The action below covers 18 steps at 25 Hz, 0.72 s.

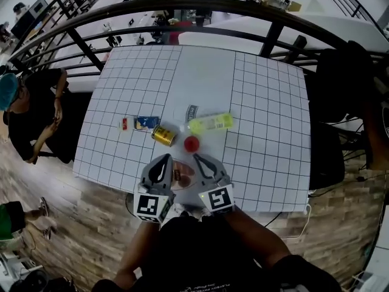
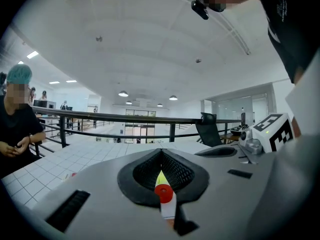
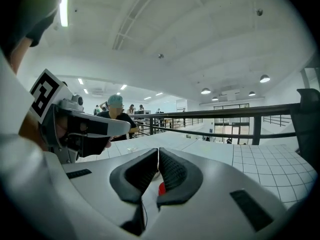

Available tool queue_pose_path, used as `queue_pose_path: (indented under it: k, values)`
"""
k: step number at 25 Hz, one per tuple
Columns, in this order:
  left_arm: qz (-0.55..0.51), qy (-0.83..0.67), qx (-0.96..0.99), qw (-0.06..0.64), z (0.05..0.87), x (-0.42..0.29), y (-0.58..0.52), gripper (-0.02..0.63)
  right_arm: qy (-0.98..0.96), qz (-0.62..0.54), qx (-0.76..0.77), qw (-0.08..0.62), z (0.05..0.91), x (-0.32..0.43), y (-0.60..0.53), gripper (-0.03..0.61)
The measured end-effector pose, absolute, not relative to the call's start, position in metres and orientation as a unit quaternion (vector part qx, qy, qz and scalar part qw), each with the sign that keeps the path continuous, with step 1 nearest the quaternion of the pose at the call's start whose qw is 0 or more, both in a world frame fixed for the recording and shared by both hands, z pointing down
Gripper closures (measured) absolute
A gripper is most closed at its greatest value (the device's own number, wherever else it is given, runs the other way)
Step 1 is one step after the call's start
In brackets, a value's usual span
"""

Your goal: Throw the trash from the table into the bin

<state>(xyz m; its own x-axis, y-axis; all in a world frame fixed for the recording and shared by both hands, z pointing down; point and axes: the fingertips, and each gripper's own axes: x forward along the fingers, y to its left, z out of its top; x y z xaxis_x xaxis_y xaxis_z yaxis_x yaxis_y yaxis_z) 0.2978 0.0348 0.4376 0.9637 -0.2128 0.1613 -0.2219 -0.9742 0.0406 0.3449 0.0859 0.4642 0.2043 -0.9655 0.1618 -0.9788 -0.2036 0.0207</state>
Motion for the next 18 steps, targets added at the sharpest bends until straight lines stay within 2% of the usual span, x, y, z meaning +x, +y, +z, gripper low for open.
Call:
queue_pose_path:
  k: [5, 7, 15, 18]
  values:
    - [0.091, -0.092, 0.991, 0.041, 0.453, 0.298, 0.021, 0.591, -0.603, 0.091, 0.789, 0.078, 0.49, 0.35, 0.077, 0.546]
    - [0.096, -0.085, 0.991, 0.044, 0.457, 0.299, 0.016, 0.591, -0.591, 0.11, 0.795, 0.085, 0.501, 0.354, 0.074, 0.436]
    - [0.113, -0.07, 0.989, 0.059, 0.48, 0.295, 0.0, 0.591, -0.558, 0.172, 0.804, 0.113, 0.544, 0.371, 0.056, 0.328]
    - [0.121, -0.07, 0.988, 0.065, 0.49, 0.294, -0.008, 0.591, -0.555, 0.212, 0.797, 0.112, 0.559, 0.372, 0.046, 0.308]
